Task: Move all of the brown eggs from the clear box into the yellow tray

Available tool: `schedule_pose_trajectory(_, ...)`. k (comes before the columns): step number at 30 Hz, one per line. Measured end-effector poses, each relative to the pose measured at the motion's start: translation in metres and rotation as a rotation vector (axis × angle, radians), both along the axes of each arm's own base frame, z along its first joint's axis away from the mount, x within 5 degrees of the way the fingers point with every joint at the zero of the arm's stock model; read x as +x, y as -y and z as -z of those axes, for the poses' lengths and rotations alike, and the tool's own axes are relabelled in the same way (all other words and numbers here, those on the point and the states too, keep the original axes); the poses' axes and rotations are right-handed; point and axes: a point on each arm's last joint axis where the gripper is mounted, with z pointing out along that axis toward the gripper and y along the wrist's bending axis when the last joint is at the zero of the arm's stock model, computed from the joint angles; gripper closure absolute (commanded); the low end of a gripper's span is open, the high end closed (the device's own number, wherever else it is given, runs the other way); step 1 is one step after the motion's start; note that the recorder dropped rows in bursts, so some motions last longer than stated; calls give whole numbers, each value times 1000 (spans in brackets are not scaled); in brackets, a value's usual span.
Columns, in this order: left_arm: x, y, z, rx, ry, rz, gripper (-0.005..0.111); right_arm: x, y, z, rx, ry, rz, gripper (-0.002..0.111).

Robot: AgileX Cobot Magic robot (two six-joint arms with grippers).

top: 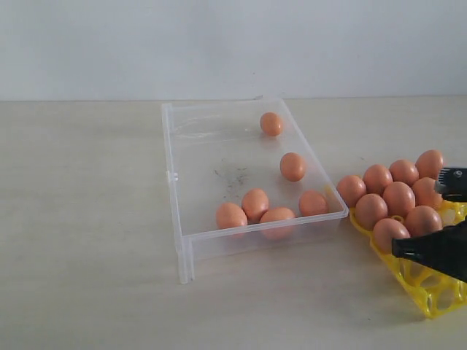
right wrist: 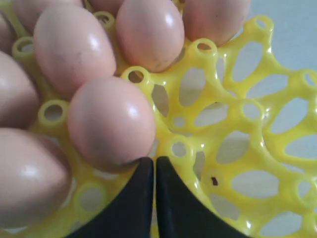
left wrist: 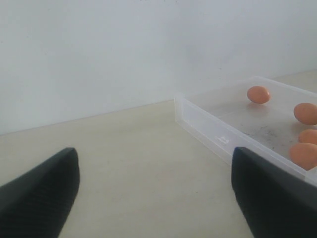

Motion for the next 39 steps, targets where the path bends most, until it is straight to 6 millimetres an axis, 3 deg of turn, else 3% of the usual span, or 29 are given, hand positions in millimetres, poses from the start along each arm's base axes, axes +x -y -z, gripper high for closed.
schedule_pose_trajectory(3,0,0,0,0,0,0,29,-1,1,-18,29,84,3,108)
schedule_pose_trajectory(7,0,0,0,0,0,0,29,-10,2,-60,117,270,-26,108)
schedule_pose_trajectory(12,0,0,0,0,0,0,29,-33,-17,-110,283,349,-292,108)
schedule_pose_trajectory(17,0,0,0,0,0,0,29,-50,-25,-137,295,399,-436,108)
schedule_pose_trajectory(23,0,0,0,0,0,0,29,-59,-17,-173,295,731,-413,108)
schedule_pose_trajectory(32,0,0,0,0,0,0,29,-75,5,-214,432,1140,-243,108)
schedule_pose_trajectory(35,0,0,0,0,0,0,29,-79,8,-218,512,1165,-222,108)
schedule_pose_trajectory(39,0,0,0,0,0,0,29,-80,4,-212,702,1053,-210,108)
